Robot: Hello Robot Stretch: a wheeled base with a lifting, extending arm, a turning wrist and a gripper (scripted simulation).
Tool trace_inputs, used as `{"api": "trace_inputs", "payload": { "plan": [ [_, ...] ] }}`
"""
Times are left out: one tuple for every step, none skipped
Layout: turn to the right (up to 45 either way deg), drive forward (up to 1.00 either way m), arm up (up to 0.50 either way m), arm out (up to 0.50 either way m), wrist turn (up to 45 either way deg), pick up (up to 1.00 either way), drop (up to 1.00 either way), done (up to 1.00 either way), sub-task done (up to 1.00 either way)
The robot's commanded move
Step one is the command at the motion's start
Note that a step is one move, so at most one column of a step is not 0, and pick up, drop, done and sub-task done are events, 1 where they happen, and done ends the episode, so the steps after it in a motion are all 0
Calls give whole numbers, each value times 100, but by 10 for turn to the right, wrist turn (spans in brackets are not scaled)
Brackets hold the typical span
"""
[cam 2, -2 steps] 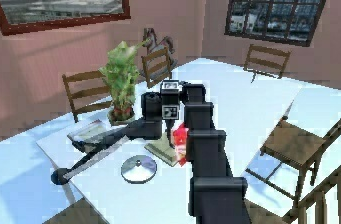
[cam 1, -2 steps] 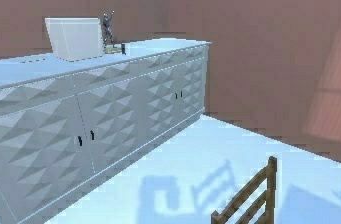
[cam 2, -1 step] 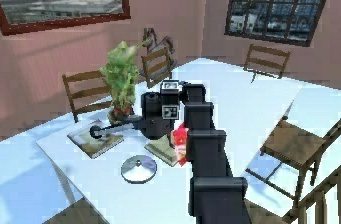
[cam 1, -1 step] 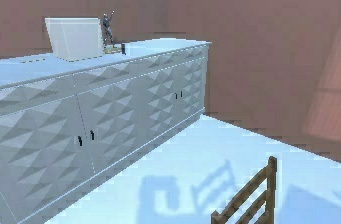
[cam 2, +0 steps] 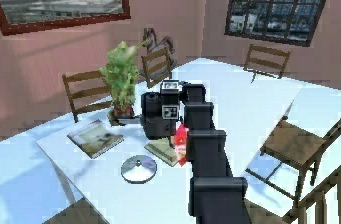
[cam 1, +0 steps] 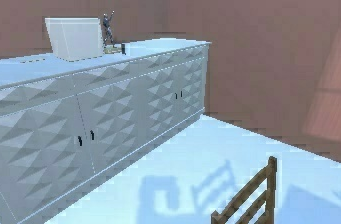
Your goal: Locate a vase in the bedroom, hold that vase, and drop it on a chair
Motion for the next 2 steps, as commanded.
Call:
{"api": "trace_inputs", "payload": {
  "plan": [
    [0, 0, -30, 0, 0, 0, 0, 0, 0],
    [0, 0, 0, 0, 0, 100, 0, 0, 0]
  ]
}}
